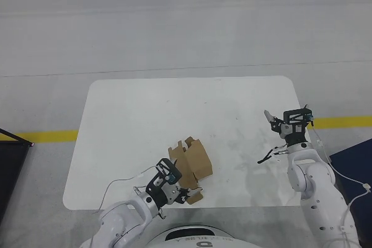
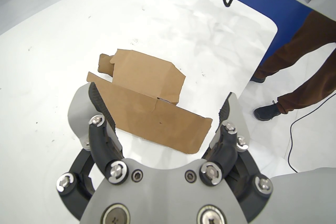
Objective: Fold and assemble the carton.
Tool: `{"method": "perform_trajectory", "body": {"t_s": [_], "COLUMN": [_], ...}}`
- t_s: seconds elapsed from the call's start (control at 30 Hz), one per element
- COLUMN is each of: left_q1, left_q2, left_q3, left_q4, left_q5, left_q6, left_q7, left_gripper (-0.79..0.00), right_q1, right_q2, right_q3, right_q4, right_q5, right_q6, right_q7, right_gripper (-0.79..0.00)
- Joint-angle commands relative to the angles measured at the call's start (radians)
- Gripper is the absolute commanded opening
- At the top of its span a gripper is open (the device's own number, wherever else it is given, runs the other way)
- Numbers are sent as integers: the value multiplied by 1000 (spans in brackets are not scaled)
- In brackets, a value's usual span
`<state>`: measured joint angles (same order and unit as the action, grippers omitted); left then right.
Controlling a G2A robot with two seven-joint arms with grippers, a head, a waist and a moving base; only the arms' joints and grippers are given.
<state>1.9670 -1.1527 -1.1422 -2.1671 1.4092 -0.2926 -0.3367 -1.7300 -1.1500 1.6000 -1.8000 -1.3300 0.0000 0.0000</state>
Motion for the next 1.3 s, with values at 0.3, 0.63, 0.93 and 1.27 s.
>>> {"method": "perform_trajectory", "body": {"t_s": [0.3, 0.63, 0.93, 1.27], "left_q1": [-68, -96, -96, -96], "left_q2": [-9, -16, -16, -16], "left_q3": [95, 175, 175, 175], "left_q4": [58, 76, 76, 76], "left_q5": [68, 120, 120, 120], "left_q6": [63, 103, 103, 103], "left_q7": [-28, -49, -49, -49], "left_gripper": [0, 0, 0, 0], "right_q1": [0, 0, 0, 0], "right_q2": [0, 0, 0, 0], "right_q3": [0, 0, 0, 0], "right_q4": [0, 0, 0, 0], "right_q5": [0, 0, 0, 0], "right_q6": [0, 0, 0, 0], "right_q7": [0, 0, 0, 0], "right_gripper": [0, 0, 0, 0]}}
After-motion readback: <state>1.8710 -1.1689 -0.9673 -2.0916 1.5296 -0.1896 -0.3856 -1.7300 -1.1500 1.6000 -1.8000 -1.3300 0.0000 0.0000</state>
